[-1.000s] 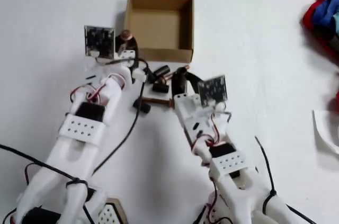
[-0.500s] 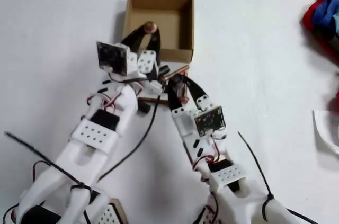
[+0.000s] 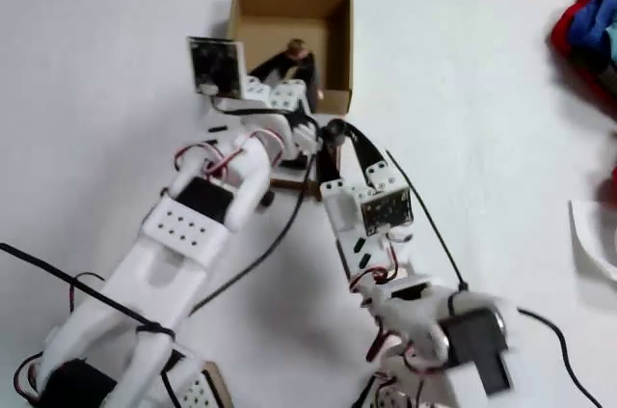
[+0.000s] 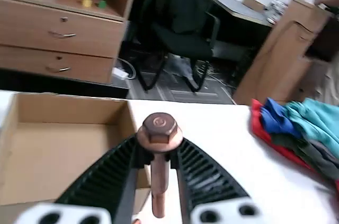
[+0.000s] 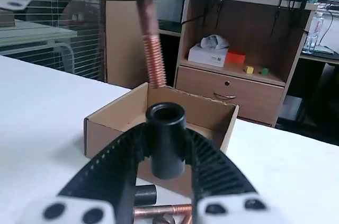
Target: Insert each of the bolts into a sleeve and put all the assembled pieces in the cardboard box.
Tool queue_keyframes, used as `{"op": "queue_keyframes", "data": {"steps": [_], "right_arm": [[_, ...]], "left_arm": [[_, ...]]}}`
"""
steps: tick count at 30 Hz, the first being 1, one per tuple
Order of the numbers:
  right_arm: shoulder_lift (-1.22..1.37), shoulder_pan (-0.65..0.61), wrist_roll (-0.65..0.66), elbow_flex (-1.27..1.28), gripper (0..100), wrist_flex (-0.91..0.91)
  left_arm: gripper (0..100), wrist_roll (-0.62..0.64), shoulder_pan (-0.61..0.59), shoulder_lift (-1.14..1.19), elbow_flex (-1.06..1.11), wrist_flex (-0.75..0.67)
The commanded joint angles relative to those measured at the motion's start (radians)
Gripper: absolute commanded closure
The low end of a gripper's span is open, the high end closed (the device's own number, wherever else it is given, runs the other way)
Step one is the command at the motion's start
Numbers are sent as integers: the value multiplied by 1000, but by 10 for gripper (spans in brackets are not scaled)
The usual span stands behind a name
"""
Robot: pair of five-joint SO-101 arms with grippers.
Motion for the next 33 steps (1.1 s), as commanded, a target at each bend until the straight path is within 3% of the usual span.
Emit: {"op": "queue_keyframes", "data": {"steps": [1, 12, 19, 26, 33], "right_arm": [[116, 13, 12, -34, 978, -122], [268, 19, 8, -41, 978, -274], [274, 21, 6, -44, 978, -263], [274, 24, -41, -114, 978, -93], [274, 36, -87, -135, 978, -44]], "left_arm": [[976, -29, 57, 2, -45, -5], [976, -103, 78, 5, -38, 5], [975, -103, 80, 3, -39, 143], [975, -103, 81, 2, -44, 146], [975, -103, 81, 5, -71, 130]]}}
